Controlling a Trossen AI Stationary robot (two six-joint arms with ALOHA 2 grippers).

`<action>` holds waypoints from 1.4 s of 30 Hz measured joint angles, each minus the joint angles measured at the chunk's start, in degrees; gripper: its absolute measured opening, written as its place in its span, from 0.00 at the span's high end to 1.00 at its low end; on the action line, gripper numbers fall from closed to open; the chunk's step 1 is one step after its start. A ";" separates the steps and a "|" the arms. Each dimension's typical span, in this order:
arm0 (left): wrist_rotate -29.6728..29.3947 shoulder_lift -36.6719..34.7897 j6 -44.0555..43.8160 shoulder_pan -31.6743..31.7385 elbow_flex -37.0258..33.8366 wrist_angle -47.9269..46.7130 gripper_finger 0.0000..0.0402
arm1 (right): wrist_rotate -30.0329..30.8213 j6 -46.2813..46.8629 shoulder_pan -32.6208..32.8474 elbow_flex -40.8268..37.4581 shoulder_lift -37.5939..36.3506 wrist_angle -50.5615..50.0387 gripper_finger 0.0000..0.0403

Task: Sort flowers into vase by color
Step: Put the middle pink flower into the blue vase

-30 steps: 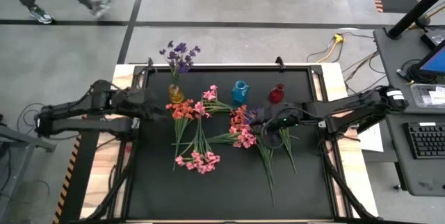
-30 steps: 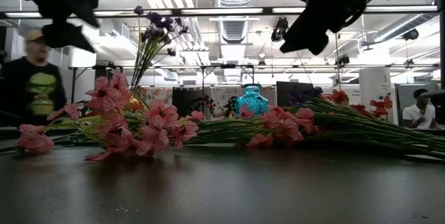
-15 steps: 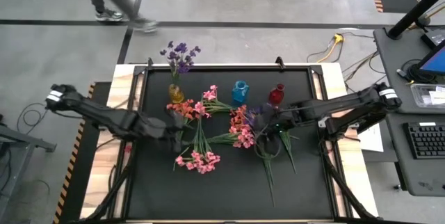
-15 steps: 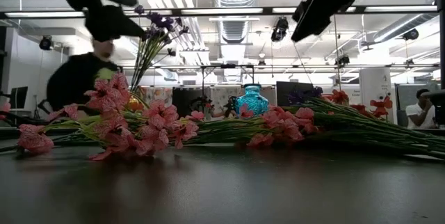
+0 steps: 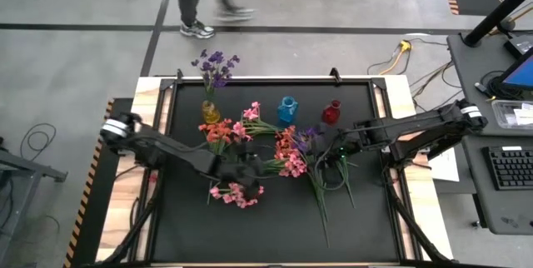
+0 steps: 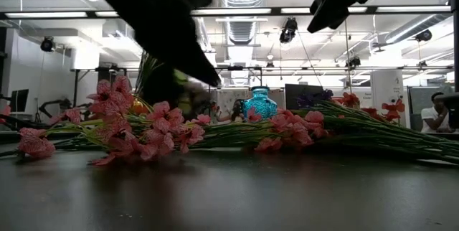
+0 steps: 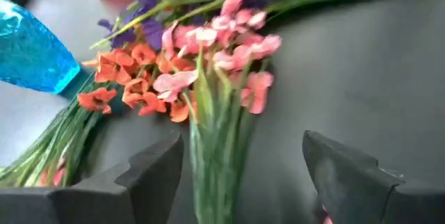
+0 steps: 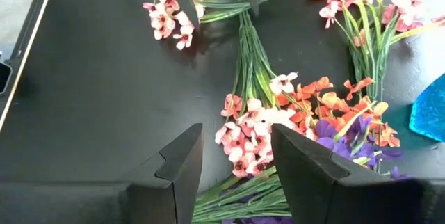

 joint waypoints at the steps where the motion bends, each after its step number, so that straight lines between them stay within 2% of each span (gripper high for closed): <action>1: 0.03 1.87 0.02 0.68 1.47 -1.29 0.32 | 0.02 -0.01 0.00 -0.02 0.00 -0.06 0.59; 4: 1.09 6.92 0.00 2.63 4.33 -5.32 0.35 | 0.02 -0.03 0.00 -0.14 0.00 -0.13 0.59; 8: 4.84 10.90 -0.50 4.21 5.67 -5.31 0.39 | 0.03 -0.03 0.00 -0.20 0.00 -0.21 0.59; 15: 5.42 12.89 -2.80 4.60 5.49 -5.77 0.50 | 0.04 -0.55 0.00 -0.22 0.00 -0.21 0.59; 19: 5.37 12.31 -3.89 4.65 5.02 -6.35 0.64 | 0.06 -0.55 0.00 -0.26 0.00 -0.17 0.59; 25: 3.54 11.17 -5.37 4.69 4.91 -7.16 0.95 | 0.04 -0.53 0.05 -0.26 0.02 -0.19 0.59; 33: 1.19 4.33 -5.58 3.51 4.89 -11.23 0.99 | 0.04 -0.52 1.77 -0.28 -0.90 -1.04 0.59; 38: -2.86 -4.51 -4.82 1.54 2.63 -13.25 1.00 | 0.13 -0.51 3.58 -0.33 -3.06 -1.54 0.59; 42: -4.20 -13.26 -4.61 0.39 -0.52 -10.89 1.00 | 1.80 -0.52 4.95 -0.93 -5.04 -1.21 0.59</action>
